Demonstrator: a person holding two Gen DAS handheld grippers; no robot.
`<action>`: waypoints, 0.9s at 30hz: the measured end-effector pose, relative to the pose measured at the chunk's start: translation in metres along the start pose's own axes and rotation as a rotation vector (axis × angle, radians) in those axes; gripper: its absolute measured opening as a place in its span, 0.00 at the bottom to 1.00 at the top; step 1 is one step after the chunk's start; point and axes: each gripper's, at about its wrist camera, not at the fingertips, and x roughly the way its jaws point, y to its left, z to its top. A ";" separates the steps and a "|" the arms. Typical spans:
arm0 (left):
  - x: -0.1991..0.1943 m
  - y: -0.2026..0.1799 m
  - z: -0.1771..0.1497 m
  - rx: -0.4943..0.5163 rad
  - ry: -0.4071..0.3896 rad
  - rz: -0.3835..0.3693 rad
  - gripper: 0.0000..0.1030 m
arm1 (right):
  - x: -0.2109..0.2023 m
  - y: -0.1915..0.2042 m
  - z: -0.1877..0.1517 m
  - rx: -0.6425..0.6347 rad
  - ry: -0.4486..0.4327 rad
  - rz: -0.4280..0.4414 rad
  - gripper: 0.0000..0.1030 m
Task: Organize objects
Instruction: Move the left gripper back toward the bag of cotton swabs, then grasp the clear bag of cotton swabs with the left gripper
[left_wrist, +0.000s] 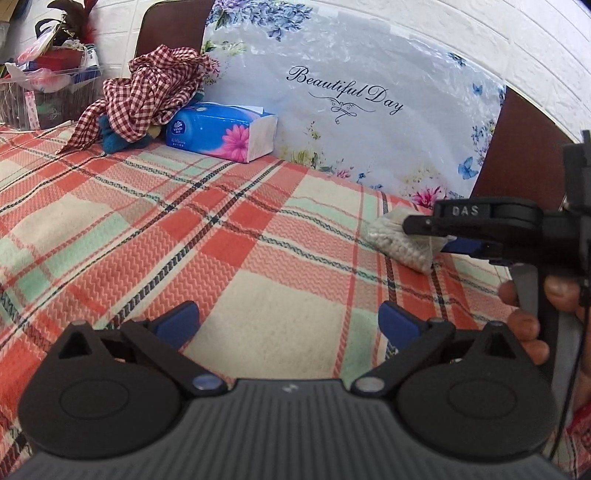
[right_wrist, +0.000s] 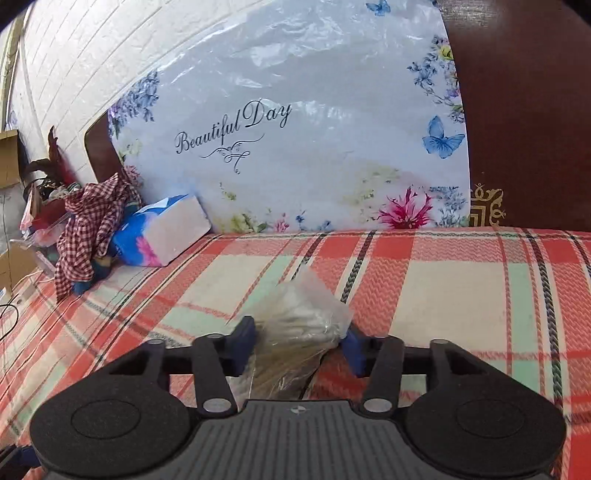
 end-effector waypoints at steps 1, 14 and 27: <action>0.000 0.000 0.000 -0.002 -0.001 -0.001 1.00 | -0.008 0.003 -0.004 -0.008 0.003 0.015 0.36; 0.006 -0.018 -0.001 0.109 0.039 0.082 1.00 | -0.232 -0.053 -0.120 0.147 0.020 -0.094 0.31; -0.073 -0.180 -0.031 0.231 0.289 -0.377 1.00 | -0.362 -0.092 -0.183 0.182 -0.092 -0.337 0.73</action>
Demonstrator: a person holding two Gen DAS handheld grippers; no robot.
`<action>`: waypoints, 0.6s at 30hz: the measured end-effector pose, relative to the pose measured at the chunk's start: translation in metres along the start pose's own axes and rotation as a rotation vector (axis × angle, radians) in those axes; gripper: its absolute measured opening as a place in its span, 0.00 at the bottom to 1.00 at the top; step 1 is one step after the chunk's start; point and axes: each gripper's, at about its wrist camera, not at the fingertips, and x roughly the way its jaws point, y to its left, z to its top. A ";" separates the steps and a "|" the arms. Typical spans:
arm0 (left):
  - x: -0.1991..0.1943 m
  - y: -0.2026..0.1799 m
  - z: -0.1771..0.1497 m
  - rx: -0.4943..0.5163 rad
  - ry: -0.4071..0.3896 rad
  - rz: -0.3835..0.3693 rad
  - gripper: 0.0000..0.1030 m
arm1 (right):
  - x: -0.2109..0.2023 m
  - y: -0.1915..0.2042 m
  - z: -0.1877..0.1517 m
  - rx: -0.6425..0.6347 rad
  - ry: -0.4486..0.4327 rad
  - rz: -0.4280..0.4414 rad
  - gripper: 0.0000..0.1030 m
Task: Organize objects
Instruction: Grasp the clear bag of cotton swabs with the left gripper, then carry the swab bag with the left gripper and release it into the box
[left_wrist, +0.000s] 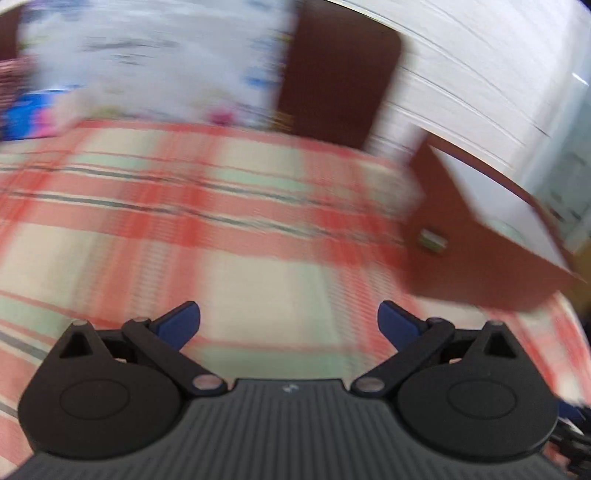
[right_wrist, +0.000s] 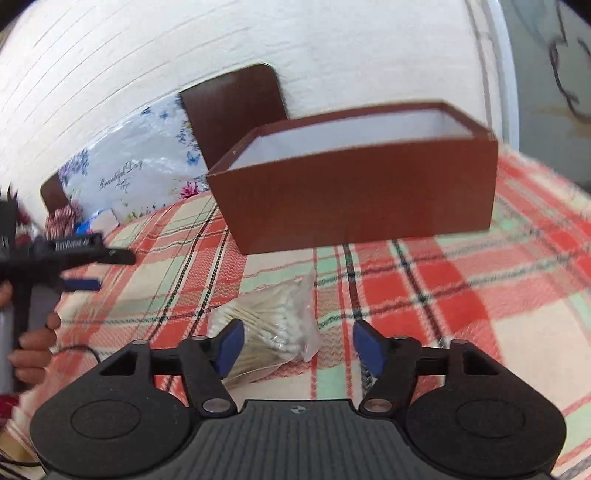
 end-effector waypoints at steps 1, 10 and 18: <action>0.001 -0.019 -0.003 0.029 0.028 -0.052 0.99 | -0.001 0.006 -0.001 -0.054 -0.015 -0.009 0.76; 0.030 -0.085 -0.033 0.091 0.275 -0.196 0.94 | 0.021 0.026 -0.008 -0.293 0.002 0.018 0.81; 0.029 -0.108 -0.016 0.164 0.244 -0.226 0.51 | 0.040 0.017 0.015 -0.216 -0.023 0.046 0.36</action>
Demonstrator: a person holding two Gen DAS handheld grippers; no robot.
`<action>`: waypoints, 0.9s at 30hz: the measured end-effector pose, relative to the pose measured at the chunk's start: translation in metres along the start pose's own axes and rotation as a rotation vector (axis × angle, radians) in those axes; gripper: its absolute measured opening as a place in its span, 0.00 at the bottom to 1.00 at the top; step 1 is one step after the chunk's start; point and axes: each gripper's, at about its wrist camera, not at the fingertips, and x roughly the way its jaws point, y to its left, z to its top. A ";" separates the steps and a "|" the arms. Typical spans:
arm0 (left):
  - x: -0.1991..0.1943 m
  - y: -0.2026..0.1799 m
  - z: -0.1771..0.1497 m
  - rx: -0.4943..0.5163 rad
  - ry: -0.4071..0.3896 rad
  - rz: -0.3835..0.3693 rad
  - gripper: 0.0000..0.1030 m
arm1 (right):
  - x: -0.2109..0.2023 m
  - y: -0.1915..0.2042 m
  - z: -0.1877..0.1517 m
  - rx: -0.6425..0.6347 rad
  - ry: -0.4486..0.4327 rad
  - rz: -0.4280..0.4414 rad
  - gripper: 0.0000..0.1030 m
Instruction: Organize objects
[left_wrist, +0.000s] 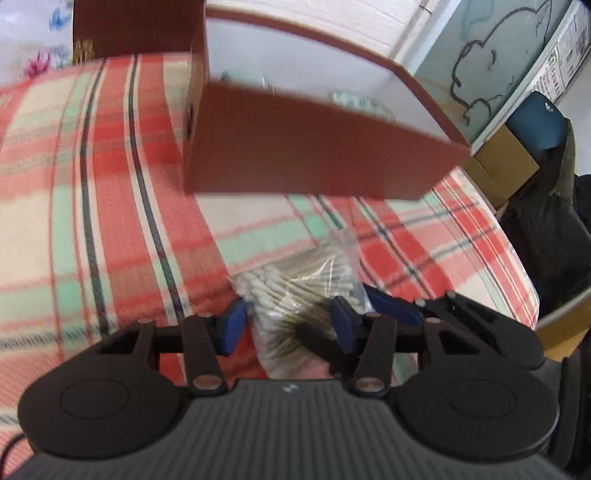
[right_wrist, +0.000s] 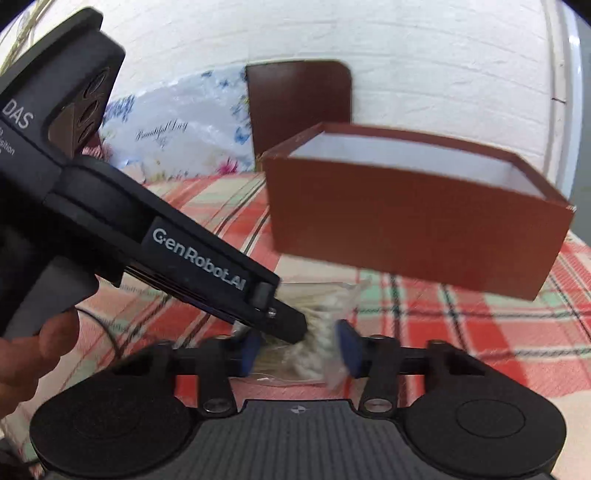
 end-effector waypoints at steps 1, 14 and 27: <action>-0.007 -0.003 0.008 0.006 -0.026 0.000 0.51 | -0.002 -0.003 0.005 0.013 -0.031 0.002 0.34; -0.014 -0.059 0.135 0.190 -0.262 -0.002 0.54 | 0.030 -0.054 0.106 0.053 -0.335 -0.156 0.42; 0.018 -0.078 0.140 0.261 -0.272 0.247 0.72 | 0.023 -0.093 0.072 0.201 -0.334 -0.358 0.68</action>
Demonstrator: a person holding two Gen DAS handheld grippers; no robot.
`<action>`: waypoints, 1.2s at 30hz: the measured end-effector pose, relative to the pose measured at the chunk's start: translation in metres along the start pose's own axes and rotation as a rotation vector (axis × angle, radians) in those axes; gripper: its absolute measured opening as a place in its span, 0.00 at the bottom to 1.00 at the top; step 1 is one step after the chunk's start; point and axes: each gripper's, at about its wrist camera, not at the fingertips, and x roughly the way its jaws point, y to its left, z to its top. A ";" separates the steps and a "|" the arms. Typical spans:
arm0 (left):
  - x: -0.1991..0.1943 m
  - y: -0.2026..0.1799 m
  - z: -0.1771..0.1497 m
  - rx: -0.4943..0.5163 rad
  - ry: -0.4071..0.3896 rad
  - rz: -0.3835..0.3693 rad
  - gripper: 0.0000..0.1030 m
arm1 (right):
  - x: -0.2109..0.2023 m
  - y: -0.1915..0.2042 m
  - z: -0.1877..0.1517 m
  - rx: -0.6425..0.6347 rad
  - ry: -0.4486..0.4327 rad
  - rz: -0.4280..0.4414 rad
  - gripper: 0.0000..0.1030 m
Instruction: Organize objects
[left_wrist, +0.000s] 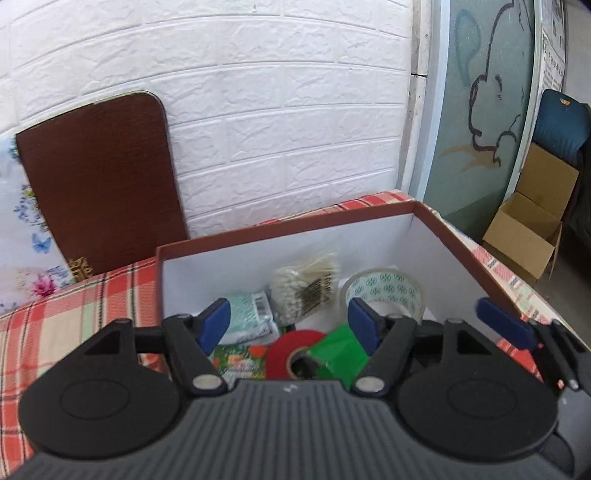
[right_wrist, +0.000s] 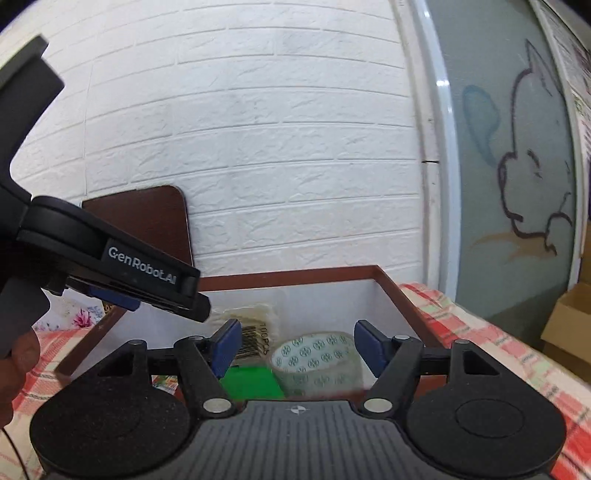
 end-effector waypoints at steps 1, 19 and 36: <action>-0.006 -0.002 -0.004 0.005 0.001 0.015 0.76 | -0.016 0.002 -0.002 0.018 -0.001 -0.002 0.69; -0.101 0.005 -0.087 -0.021 0.044 0.160 0.97 | -0.118 0.011 -0.006 0.134 0.100 0.033 0.88; -0.129 0.017 -0.129 -0.020 0.043 0.270 1.00 | -0.146 0.035 -0.017 0.133 0.126 0.014 0.95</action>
